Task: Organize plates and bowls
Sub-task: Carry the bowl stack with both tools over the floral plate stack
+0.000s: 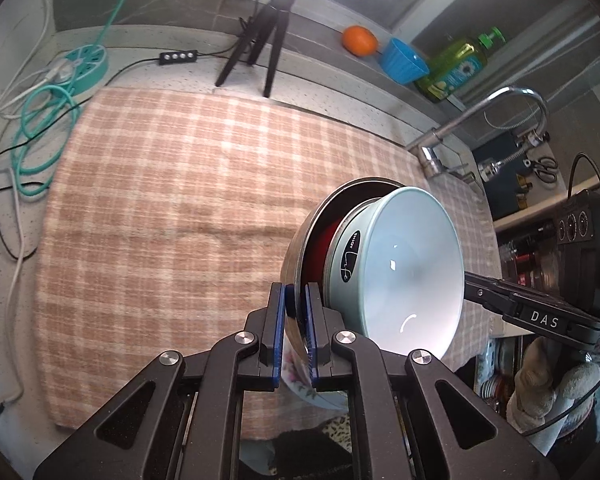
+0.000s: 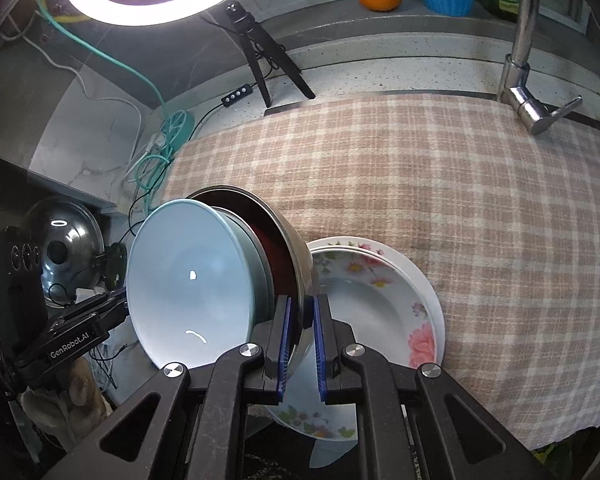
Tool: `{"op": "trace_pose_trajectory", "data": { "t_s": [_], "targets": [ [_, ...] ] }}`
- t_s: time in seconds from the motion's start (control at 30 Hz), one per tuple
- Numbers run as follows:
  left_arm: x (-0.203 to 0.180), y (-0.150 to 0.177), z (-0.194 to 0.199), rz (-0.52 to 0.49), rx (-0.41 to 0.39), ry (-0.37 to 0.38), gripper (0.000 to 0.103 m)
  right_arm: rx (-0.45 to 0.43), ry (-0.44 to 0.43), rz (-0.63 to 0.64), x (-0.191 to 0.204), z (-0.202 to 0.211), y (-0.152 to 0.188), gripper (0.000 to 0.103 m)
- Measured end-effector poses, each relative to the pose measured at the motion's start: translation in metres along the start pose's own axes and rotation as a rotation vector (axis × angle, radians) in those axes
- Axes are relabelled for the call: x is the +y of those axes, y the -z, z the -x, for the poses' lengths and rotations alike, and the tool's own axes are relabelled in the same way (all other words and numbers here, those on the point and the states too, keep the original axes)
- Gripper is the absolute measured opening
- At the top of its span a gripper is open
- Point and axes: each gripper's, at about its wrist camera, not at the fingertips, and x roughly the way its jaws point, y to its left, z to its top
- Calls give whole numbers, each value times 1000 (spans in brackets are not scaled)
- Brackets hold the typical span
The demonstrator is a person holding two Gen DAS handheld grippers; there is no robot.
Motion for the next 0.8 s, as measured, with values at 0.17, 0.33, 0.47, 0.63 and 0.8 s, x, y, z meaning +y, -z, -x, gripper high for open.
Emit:
{"op": "trace_pose_trajectory", "data": {
  "t_s": [0.17, 0.33, 0.47, 0.63, 0.8],
  "targets": [
    [-19, 7, -10, -34, 33, 14, 7, 0, 10, -38, -19, 8, 14, 10],
    [-31, 12, -24, -58, 70, 19, 7, 6, 22, -75, -37, 12, 29, 10],
    [-38, 15, -34, -76, 97, 18, 7, 10, 27, -102, -48, 12, 37, 10],
    [-43, 18, -42, -91, 118, 11, 7, 22, 28, -129, -59, 8, 46, 10],
    [-42, 20, -45, -91, 128, 3, 7, 33, 23, -139, -63, 3, 52, 10]
  ]
}}
